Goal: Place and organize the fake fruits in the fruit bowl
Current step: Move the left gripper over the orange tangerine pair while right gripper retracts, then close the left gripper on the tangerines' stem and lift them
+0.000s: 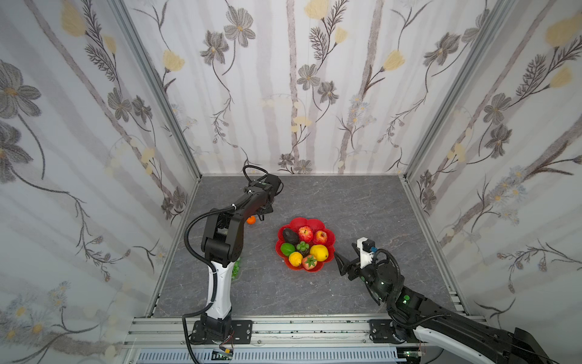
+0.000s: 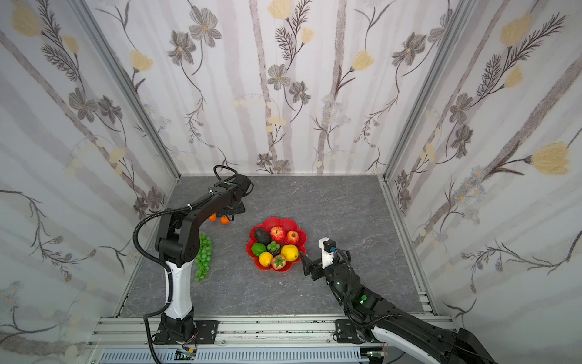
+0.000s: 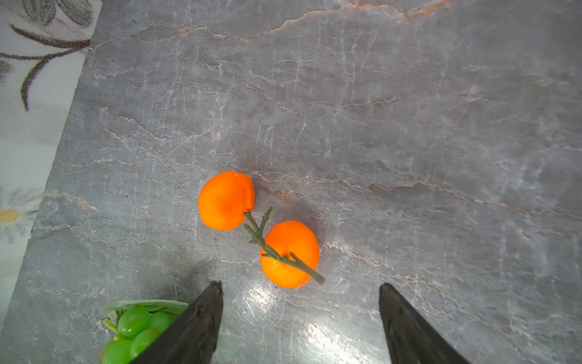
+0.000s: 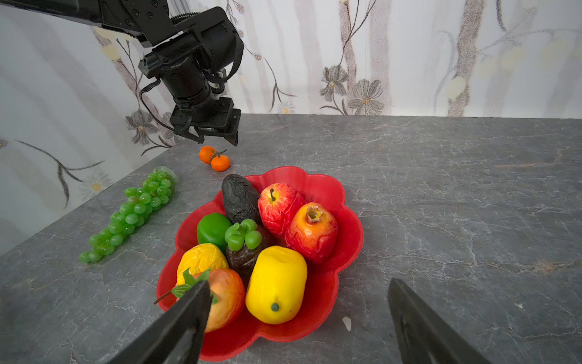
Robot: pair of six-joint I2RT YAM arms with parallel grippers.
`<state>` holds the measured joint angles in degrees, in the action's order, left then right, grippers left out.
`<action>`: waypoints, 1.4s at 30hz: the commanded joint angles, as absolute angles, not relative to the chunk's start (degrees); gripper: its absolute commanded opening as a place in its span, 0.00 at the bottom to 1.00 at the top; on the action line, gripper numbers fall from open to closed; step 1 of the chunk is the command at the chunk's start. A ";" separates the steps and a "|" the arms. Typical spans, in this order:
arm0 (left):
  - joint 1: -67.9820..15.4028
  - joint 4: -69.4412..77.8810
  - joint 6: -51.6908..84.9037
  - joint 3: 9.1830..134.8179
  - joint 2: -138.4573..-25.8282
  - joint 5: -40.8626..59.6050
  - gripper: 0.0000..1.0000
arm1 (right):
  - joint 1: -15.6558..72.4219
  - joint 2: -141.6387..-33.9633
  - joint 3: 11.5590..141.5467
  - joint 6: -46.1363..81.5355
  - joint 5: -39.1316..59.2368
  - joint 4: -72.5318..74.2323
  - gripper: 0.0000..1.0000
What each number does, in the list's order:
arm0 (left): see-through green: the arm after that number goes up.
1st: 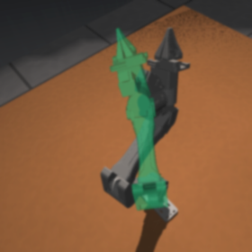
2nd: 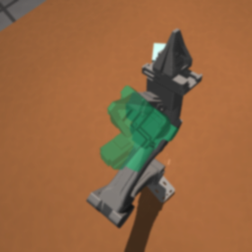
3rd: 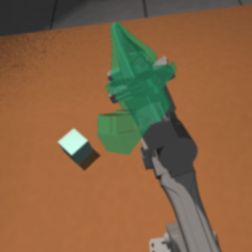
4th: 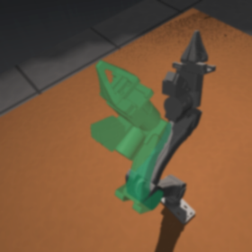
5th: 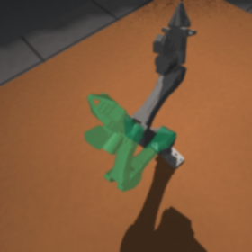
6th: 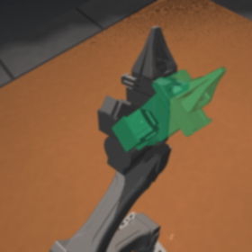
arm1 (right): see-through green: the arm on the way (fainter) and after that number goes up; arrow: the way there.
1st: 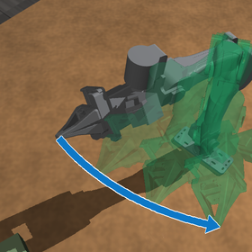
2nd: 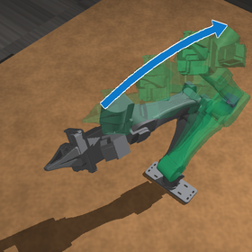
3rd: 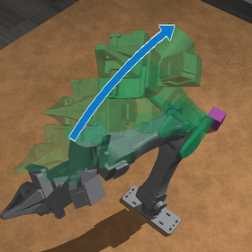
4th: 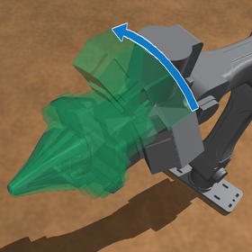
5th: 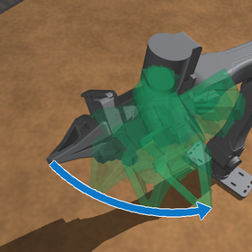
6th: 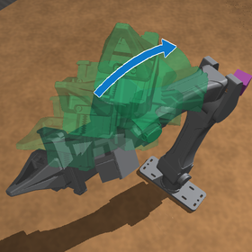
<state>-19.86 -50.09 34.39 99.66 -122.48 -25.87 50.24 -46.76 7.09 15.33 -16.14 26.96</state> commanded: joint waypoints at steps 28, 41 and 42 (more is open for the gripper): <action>-17.82 -49.85 35.98 91.08 -117.07 -24.73 0.37 | 50.27 -49.73 8.13 14.67 -15.68 30.08 0.89; -17.38 -50.31 34.45 92.79 -119.32 -22.06 0.36 | 50.27 -49.31 8.15 14.64 -16.25 29.43 0.89; -17.28 -50.27 34.47 92.88 -119.44 -21.97 0.35 | 50.27 -49.25 8.16 14.66 -16.29 29.34 0.89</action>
